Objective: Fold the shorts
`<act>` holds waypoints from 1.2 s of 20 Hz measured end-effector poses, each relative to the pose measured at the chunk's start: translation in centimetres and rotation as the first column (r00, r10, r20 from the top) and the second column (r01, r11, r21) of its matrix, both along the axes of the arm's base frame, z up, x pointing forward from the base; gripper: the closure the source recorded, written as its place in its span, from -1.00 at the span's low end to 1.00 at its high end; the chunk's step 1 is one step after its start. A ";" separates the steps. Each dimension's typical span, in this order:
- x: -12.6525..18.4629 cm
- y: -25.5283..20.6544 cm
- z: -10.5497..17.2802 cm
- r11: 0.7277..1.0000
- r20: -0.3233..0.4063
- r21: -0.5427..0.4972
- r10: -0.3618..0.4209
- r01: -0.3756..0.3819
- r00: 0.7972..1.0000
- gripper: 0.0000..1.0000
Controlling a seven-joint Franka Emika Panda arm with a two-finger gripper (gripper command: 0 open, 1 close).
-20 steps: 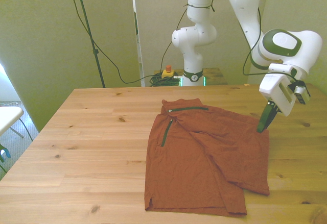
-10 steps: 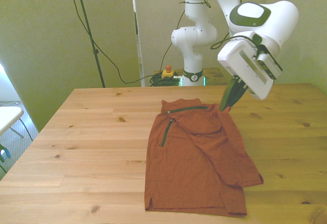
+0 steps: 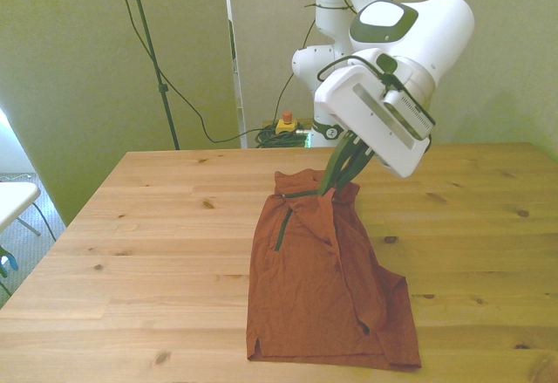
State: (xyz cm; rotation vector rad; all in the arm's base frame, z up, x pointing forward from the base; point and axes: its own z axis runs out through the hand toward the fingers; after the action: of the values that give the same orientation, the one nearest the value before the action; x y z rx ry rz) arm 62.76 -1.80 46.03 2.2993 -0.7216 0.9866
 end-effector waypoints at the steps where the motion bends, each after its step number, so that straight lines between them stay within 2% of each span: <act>1: 0.6 -0.6 -0.1 1.000 -0.003 0.004 -0.006 0.006 1.000 1.00; 7: 3.6 -4.2 -1.5 0.998 -0.033 0.053 -0.040 0.042 0.999 1.00; 8: 4.1 -5.1 -1.6 0.997 -0.034 0.063 -0.048 0.051 0.998 -1.00; 16: 7.4 -13.9 -2.5 0.981 -0.059 0.129 -0.141 0.148 0.988 -1.00; 20: 8.9 -14.5 -3.1 0.979 -0.063 0.143 -0.137 0.145 0.989 -1.00; 24: 9.4 -13.3 -2.4 0.974 -0.059 0.187 -0.116 0.125 0.992 -1.00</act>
State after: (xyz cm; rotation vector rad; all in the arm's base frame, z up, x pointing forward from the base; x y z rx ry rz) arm 72.18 -15.11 43.62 2.3993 -0.9605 0.8365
